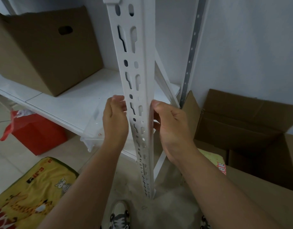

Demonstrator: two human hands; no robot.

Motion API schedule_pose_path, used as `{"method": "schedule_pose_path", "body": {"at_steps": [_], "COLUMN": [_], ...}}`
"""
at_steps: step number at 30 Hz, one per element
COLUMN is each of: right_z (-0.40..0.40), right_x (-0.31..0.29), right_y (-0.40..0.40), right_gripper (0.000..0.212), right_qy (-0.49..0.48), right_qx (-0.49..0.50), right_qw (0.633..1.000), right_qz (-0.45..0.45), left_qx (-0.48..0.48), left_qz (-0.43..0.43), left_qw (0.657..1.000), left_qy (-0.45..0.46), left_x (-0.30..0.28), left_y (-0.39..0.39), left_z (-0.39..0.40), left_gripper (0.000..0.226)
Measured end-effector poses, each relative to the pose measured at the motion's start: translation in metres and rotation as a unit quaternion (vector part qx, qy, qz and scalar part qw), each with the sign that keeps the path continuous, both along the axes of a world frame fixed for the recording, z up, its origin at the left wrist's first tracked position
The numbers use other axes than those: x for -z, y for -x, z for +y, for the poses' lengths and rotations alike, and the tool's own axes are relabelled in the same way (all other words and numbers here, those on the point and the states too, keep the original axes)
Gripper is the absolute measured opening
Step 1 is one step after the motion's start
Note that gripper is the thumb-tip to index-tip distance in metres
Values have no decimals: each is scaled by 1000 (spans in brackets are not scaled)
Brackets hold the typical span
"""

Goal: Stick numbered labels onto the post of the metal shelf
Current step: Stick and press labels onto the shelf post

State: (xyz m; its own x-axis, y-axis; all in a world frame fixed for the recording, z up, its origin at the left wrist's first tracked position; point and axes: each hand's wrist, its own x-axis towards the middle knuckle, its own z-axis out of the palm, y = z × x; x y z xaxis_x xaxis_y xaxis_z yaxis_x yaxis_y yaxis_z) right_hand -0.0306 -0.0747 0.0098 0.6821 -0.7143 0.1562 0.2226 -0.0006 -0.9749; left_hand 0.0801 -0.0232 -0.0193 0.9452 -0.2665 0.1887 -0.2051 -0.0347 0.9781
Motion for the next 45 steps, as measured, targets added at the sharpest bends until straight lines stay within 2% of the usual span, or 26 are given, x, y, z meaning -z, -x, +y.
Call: {"method": "schedule_pose_path", "body": {"at_steps": [5, 8, 11, 16, 24, 30, 45], "right_z": [0, -4, -5, -4, -5, -2, -2], "right_x": [1, 7, 15, 17, 19, 19, 20], "right_y": [-2, -1, 3, 3, 2, 4, 6], "right_gripper": [46, 36, 44, 45, 59, 56, 55], "right_qy": [-5, -68, -149, -262, -305, -323, -315], "right_qx": [1, -25, -90, -100, -119, -131, -136], "right_qw": [1000, 997, 984, 957, 941, 931, 932], "right_qz": [17, 4, -30, -76, -86, -109, -113], "left_qx": [32, 61, 26, -27, -61, -69, -65], "left_qz": [-131, -189, -215, -264, -288, -301, -314], "left_qw": [986, 978, 976, 964, 955, 950, 945], "left_qy": [101, 71, 39, -10, -36, -47, -61], "left_x": [-20, -23, -26, -23, -17, -14, -16], "left_y": [42, 57, 65, 70, 69, 68, 69], "left_z": [4, 4, 0, -10, -17, -20, -20], "left_gripper": [41, 49, 58, 74, 79, 82, 82]}}
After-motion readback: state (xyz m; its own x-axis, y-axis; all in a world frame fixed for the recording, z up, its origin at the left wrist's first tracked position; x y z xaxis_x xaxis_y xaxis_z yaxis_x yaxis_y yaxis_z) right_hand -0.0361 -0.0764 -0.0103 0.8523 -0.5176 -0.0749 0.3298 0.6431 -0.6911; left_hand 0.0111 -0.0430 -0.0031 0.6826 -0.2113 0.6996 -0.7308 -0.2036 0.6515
